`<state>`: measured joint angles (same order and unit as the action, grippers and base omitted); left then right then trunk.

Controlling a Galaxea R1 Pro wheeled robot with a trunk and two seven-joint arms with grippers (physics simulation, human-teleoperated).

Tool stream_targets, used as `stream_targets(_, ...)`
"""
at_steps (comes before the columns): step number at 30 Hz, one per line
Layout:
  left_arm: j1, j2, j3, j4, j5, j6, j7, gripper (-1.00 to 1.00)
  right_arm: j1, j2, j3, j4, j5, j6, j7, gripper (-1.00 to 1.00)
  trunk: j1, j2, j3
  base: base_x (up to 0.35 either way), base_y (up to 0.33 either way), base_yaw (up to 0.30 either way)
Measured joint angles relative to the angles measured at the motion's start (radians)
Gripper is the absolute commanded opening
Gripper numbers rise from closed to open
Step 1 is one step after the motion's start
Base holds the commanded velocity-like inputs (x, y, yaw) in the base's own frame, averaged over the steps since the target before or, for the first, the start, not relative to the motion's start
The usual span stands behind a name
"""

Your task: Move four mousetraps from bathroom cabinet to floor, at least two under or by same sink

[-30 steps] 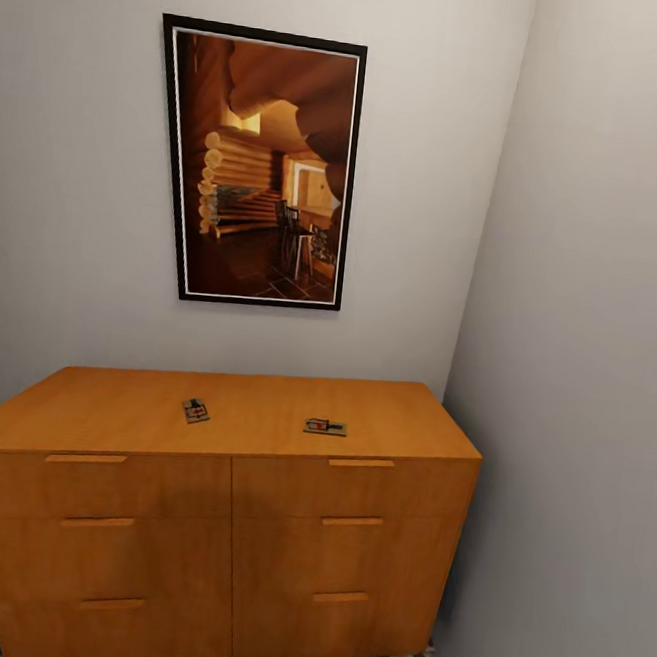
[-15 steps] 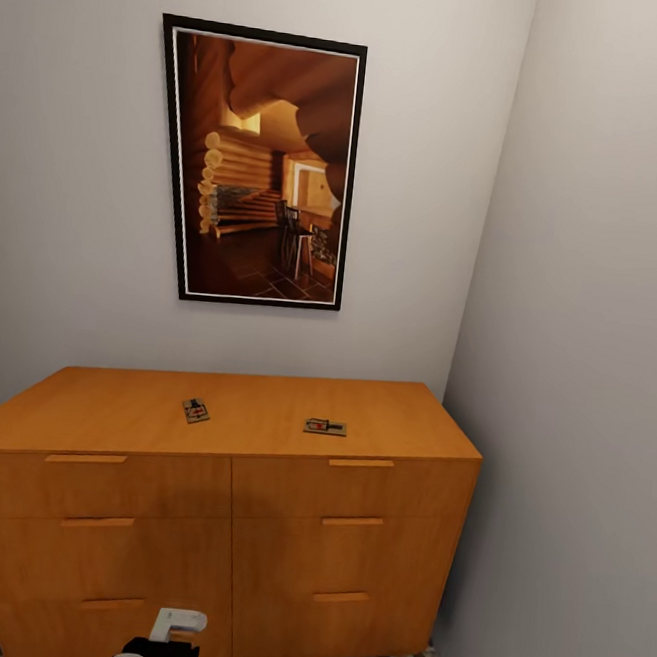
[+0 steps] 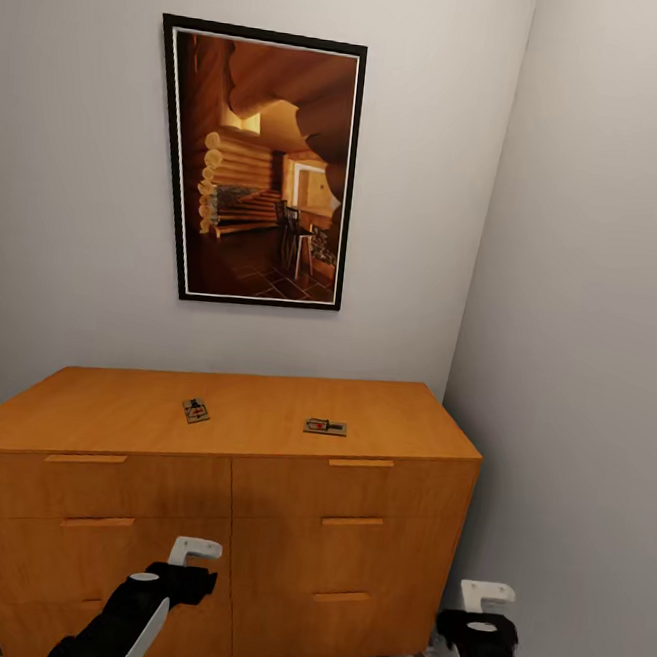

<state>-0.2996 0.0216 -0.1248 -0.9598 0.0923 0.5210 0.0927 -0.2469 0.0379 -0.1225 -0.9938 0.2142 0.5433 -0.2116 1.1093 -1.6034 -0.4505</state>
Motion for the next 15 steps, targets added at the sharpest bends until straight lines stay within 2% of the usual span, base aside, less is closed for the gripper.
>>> stream_targets(10,0.001,0.003,-0.003,-0.225,0.002,0.153,-0.001,1.0,0.0,-0.002,-0.001,-0.296,-0.066,0.251,0.042,1.0,0.0,0.0,0.0,0.0,0.0,0.0)
stream_targets(15,0.001,0.003,-0.003,-0.292,0.002,0.196,-0.001,1.0,0.0,-0.001,-0.001,-0.393,-0.08,0.331,0.049,1.0,0.0,0.0,0.0,0.0,0.0,0.0)
